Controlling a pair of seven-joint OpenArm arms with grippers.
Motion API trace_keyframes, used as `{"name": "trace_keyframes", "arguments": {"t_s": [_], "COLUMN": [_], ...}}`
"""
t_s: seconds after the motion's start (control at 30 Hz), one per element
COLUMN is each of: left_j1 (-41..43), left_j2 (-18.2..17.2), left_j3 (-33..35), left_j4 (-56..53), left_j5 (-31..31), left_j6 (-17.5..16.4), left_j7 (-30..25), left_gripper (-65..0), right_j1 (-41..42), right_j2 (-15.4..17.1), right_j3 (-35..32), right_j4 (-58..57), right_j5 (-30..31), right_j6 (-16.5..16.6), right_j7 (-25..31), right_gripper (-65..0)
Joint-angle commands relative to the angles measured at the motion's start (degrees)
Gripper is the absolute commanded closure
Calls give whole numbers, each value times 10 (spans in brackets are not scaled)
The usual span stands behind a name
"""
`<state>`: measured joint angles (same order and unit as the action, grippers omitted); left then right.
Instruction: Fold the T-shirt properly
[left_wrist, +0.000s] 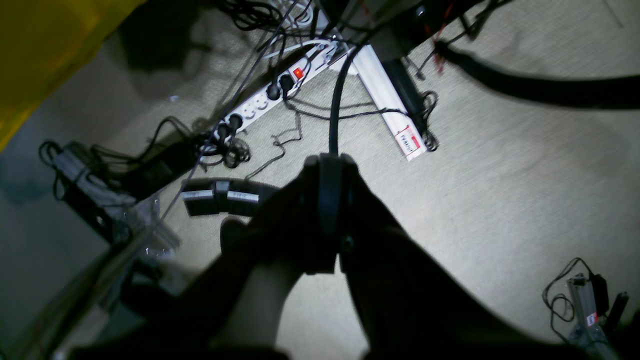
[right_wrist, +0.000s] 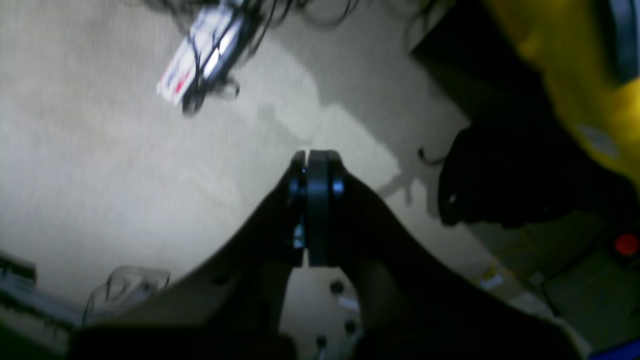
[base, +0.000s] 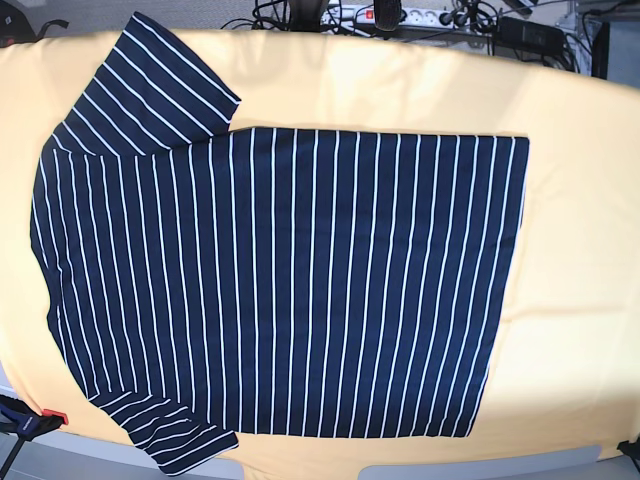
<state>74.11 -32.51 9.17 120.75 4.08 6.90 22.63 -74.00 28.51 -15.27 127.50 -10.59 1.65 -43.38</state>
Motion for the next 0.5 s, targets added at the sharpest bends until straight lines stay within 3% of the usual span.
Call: {"name": "trace_keyframes", "arguments": {"t_s": [0.0,0.17,0.3,0.47], "left_j1": [9,9,9,9], "left_j2": [-2,-2,-2,-2], "left_j3": [-10,-66,-109,-152], "left_j4": [26,96,122,143], "left_j5": [0,0,23,37], "left_j6": [2,2,2,2], "left_j7": [-14,-3,-7,-14], "left_gripper": [0,0,0,0], "right_j1": [-10,-10,-10,-10], "right_j2": [1,1,1,1], "right_j3": [-1,-1,-1,-1], "right_j4": [10,33,57,75], "right_j5": [-4,-35,-56,-135], "right_j6": [-2,-8,-40,-83], "right_j7": [7,9,23,52], "right_gripper": [0,0,0,0]}}
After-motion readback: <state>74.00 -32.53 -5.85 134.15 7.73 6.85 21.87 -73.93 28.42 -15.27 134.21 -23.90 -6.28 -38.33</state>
